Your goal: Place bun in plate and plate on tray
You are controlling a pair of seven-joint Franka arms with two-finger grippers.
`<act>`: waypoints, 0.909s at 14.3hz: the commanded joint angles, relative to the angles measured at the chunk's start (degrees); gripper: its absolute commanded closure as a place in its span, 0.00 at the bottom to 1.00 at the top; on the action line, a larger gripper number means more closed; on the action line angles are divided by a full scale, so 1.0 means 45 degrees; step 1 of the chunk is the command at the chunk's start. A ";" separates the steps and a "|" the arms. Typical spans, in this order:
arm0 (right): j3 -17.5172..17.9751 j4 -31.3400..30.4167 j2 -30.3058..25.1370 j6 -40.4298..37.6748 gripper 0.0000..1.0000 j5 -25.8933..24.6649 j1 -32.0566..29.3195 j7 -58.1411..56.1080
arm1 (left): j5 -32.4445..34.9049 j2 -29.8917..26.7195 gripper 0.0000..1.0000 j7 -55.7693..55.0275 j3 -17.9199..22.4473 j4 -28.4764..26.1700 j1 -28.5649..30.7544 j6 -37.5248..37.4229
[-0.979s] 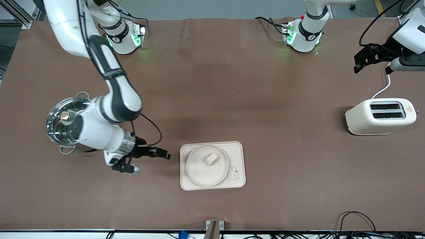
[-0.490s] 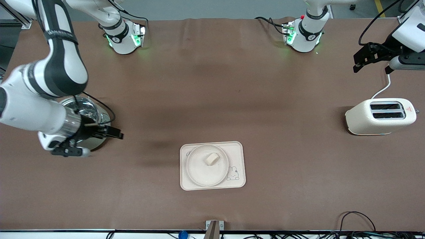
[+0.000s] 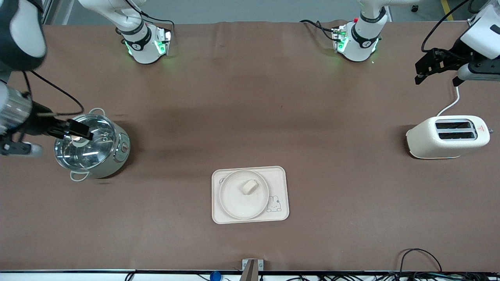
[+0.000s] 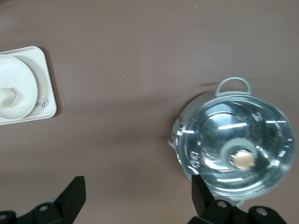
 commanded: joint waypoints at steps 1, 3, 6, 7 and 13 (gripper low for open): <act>0.0203 -0.0511 -0.1300 -0.0719 0.00 -0.0763 -0.0716 -0.0827 | -0.0055 0.0060 0.00 0.0222 -0.0020 0.0382 0.0090 -0.0499; 0.0164 -0.0531 -0.1905 -0.1500 0.00 -0.1292 -0.1028 -0.1006 | -0.0055 0.0060 0.00 0.0242 -0.0020 0.0382 0.0071 -0.0500; 0.0843 -0.0570 -0.2590 -0.2244 0.00 -0.1860 -0.1983 -0.1025 | -0.0016 0.0060 0.00 0.0222 -0.0020 0.0362 -0.0007 -0.0519; 0.1505 -0.0609 -0.2824 -0.2439 0.00 -0.1899 -0.2586 -0.1025 | 0.0022 0.0079 0.00 0.0203 -0.0040 0.0362 -0.0027 -0.0500; 0.2117 -0.0726 -0.3178 -0.2617 0.00 -0.2466 -0.2476 -0.0889 | 0.0042 0.0157 0.00 0.0164 -0.0040 0.0362 -0.0027 -0.0500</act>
